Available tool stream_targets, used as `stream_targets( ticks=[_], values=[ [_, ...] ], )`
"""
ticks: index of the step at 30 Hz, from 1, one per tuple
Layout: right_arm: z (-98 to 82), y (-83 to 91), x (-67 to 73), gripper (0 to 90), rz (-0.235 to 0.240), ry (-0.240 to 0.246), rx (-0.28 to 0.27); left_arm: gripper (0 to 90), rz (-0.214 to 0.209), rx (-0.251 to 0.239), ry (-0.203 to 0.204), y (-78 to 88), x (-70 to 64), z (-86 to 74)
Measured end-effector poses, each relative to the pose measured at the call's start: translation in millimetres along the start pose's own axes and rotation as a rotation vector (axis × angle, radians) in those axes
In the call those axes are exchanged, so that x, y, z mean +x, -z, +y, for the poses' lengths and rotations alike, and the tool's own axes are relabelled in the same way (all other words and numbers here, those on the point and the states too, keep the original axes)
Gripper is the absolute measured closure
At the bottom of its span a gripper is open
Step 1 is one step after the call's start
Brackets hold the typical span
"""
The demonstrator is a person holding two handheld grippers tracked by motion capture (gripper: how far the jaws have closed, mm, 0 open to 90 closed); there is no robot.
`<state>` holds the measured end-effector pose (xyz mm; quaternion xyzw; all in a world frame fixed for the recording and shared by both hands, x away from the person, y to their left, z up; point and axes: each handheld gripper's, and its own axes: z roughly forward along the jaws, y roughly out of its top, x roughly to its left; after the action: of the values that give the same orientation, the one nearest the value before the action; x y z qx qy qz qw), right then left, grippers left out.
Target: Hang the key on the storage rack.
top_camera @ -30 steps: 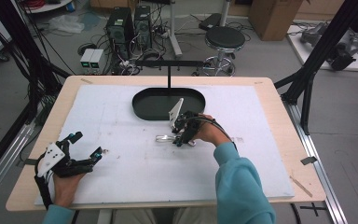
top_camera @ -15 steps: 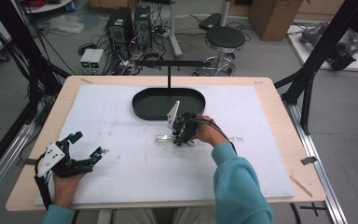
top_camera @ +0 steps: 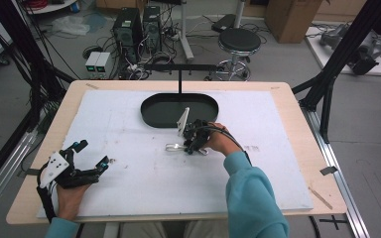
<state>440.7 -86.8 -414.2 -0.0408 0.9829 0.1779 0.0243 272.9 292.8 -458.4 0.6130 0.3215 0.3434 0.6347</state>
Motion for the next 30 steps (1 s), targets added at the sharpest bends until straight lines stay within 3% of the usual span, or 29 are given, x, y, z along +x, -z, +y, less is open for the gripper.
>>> stream_targets(
  ticks=[8, 14, 19, 28, 30],
  values=[
    [3.9, 0.1, 1.5, 74.3, -0.017, -0.004, 0.033, 4.5, 0.000, 0.001, -0.001, 0.1, 0.1, 0.0],
    [2.9, 2.9, 0.3, 74.5, 0.015, -0.061, 0.000, 4.5, 0.000, 0.000, -0.001, 0.0, 0.1, 0.0],
    [-2.0, 15.4, -3.3, 74.6, 0.049, -0.141, -0.107, 4.5, 0.000, 0.000, -0.001, 0.1, 0.0, 0.0],
    [-14.4, 48.1, -8.4, 74.7, 0.030, -0.238, -0.354, 4.5, 0.001, 0.000, 0.000, 0.0, -0.2, 0.0],
    [-15.6, 50.6, -8.6, 74.7, 0.030, -0.247, -0.372, 4.5, 0.001, 0.000, 0.000, 0.1, 0.0, 0.0]
  ],
)
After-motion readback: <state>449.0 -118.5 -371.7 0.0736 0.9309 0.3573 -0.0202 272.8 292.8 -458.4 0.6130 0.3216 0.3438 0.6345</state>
